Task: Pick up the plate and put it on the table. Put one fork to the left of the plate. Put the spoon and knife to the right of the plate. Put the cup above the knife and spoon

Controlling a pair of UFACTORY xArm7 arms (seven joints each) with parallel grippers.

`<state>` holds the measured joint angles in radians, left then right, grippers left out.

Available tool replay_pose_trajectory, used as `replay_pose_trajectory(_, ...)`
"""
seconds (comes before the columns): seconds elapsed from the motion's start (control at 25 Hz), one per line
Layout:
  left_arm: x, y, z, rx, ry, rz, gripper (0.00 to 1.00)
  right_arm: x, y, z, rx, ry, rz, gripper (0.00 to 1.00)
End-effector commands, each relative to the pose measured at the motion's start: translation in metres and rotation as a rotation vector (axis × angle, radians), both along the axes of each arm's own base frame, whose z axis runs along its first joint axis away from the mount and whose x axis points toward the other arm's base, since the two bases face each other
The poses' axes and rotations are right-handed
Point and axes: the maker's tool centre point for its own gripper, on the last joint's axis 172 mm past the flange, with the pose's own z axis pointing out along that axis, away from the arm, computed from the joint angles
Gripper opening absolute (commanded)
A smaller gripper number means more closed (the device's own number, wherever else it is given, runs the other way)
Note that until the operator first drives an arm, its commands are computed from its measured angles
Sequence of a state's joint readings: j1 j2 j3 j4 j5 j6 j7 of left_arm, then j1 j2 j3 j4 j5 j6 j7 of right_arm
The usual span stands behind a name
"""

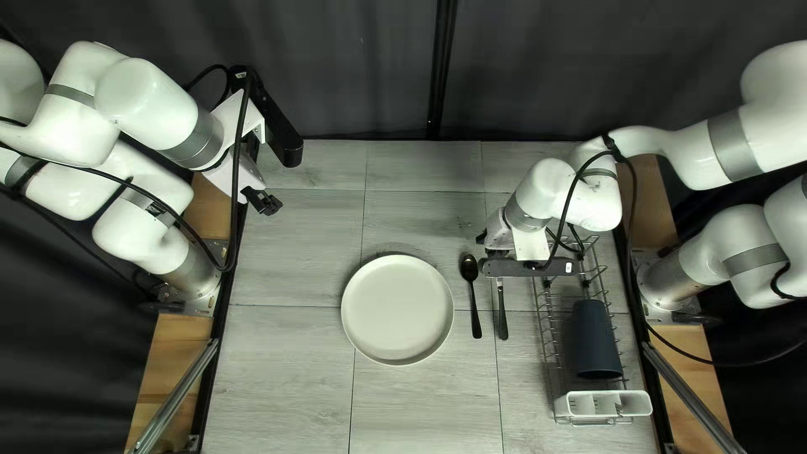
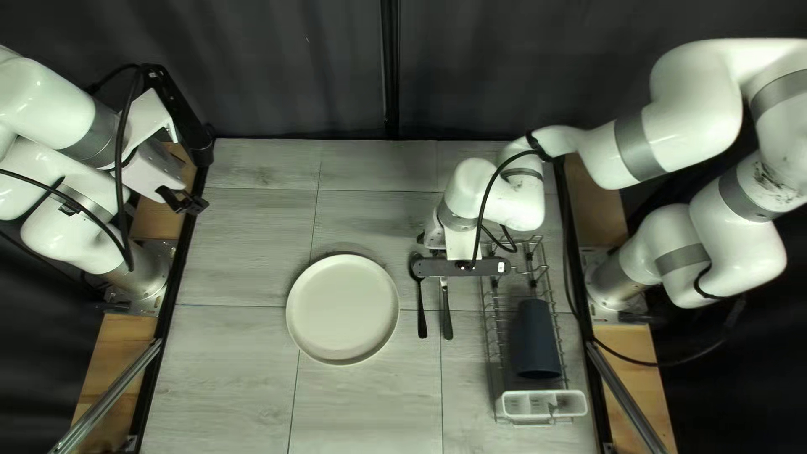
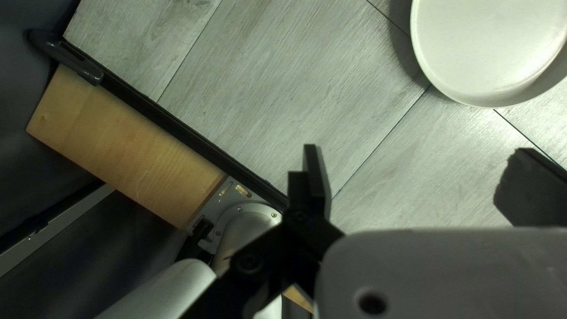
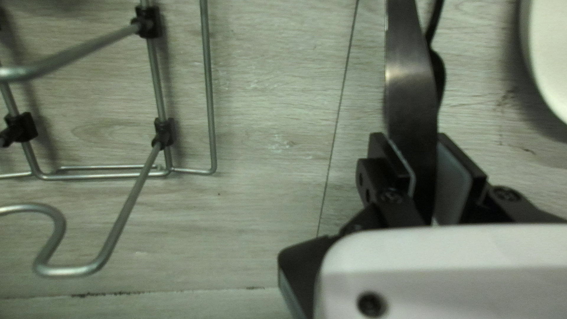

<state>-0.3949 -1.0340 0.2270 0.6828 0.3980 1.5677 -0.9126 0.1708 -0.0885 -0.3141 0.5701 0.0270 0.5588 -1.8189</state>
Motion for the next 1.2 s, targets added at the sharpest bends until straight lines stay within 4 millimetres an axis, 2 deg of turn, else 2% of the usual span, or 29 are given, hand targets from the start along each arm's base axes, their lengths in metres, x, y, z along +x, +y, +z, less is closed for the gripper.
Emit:
replay_pose_trajectory(0.04,0.000,0.000,0.000,0.000,0.000,0.000,1.00,-0.001,-0.004,-0.011,0.017,0.008,0.000,0.00)
replay_pose_trajectory(0.4,0.000,0.000,0.000,0.000,0.000,0.000,1.00,-0.006,-0.009,-0.038,0.047,0.036,-0.018,0.00)
replay_pose_trajectory(0.56,0.000,0.000,0.000,0.000,0.000,0.000,1.00,-0.010,-0.009,-0.050,0.064,0.043,-0.043,0.09)
replay_pose_trajectory(0.68,0.000,0.000,0.000,0.000,0.000,0.000,1.00,-0.010,-0.007,-0.053,0.069,0.050,-0.058,0.57)
replay_pose_trajectory(0.72,0.000,0.000,0.000,0.000,0.000,0.000,1.00,-0.009,-0.008,-0.052,0.071,0.053,-0.066,0.96)
replay_pose_trajectory(0.76,0.000,0.000,0.000,0.000,0.000,0.000,1.00,-0.009,-0.008,-0.051,0.072,0.055,-0.072,1.00)
replay_pose_trajectory(0.96,0.000,0.000,0.000,0.000,0.000,0.000,1.00,-0.006,-0.006,-0.031,0.045,0.057,-0.090,1.00)
replay_pose_trajectory(1.16,0.000,0.000,0.000,0.000,0.000,0.000,1.00,-0.008,-0.014,0.016,-0.016,0.061,-0.106,1.00)
replay_pose_trajectory(1.2,0.000,0.000,0.000,0.000,0.000,0.000,1.00,-0.010,-0.017,0.031,-0.032,0.068,-0.119,1.00)
